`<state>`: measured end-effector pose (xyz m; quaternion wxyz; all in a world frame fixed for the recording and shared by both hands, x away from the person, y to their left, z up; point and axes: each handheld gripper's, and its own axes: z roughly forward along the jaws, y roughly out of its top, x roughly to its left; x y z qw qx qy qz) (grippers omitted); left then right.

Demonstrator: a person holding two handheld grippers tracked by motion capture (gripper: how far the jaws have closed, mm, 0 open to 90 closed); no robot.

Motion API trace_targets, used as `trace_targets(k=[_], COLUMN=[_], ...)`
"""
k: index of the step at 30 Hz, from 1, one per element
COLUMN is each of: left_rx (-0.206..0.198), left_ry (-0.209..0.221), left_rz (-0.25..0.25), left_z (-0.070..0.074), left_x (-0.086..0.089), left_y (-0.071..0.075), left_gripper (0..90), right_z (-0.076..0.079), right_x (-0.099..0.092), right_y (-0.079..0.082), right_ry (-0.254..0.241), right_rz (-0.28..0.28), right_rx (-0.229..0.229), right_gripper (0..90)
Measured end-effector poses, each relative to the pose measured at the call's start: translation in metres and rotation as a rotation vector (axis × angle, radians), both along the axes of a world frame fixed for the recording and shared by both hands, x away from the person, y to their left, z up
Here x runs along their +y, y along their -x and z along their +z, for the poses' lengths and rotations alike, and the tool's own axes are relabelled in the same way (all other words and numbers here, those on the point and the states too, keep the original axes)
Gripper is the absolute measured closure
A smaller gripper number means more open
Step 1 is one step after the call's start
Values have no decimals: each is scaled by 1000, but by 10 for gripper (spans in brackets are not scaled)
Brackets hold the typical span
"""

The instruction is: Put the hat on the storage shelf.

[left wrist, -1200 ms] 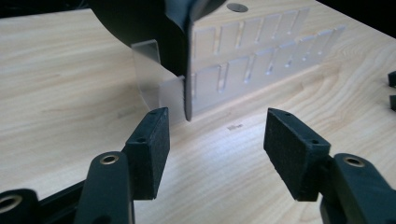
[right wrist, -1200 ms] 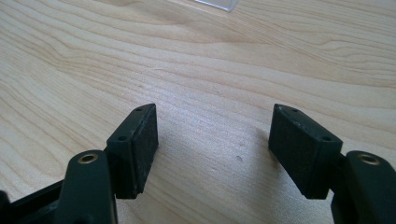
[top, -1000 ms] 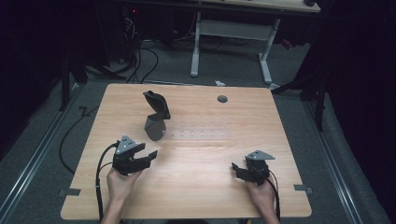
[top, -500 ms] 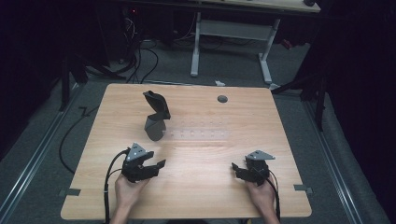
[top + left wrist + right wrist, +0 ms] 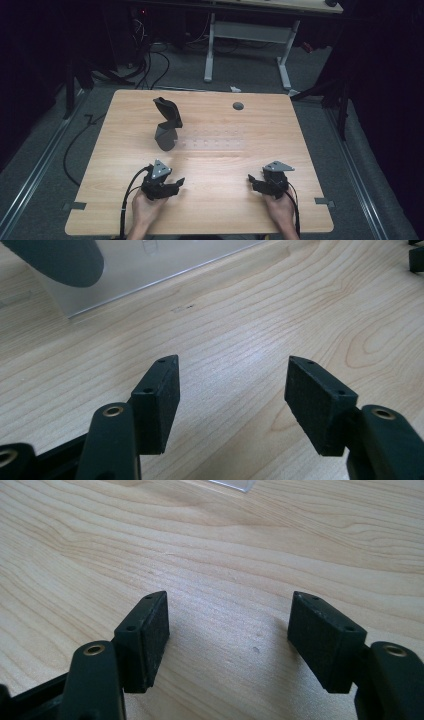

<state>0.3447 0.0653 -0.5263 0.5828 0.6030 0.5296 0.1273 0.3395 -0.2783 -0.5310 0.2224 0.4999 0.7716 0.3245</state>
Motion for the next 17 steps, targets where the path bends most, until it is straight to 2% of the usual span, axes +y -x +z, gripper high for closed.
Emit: trace_targets(k=[3, 6, 9, 10, 17], left_rx=[4, 3, 5, -9, 0], left_ry=[-7, -33, -83, -81, -80], left_rz=[8, 16, 19, 16, 28], left_z=[-4, -9, -18, -19, -20], left_x=[-3, -5, -9, -10, -10], left_y=[-2, -3, -3, -2, -2], left_gripper=[395, 394, 389, 374, 339], right_z=[0, 0, 0, 0, 0], right_x=[0, 0, 0, 0, 0], right_y=[0, 0, 0, 0, 0], right_ry=[0, 0, -1, 0, -1], right_rz=[0, 0, -1, 0, -3], right_rx=[0, 0, 1, 0, 1], right_gripper=[332, 332, 331, 331, 331])
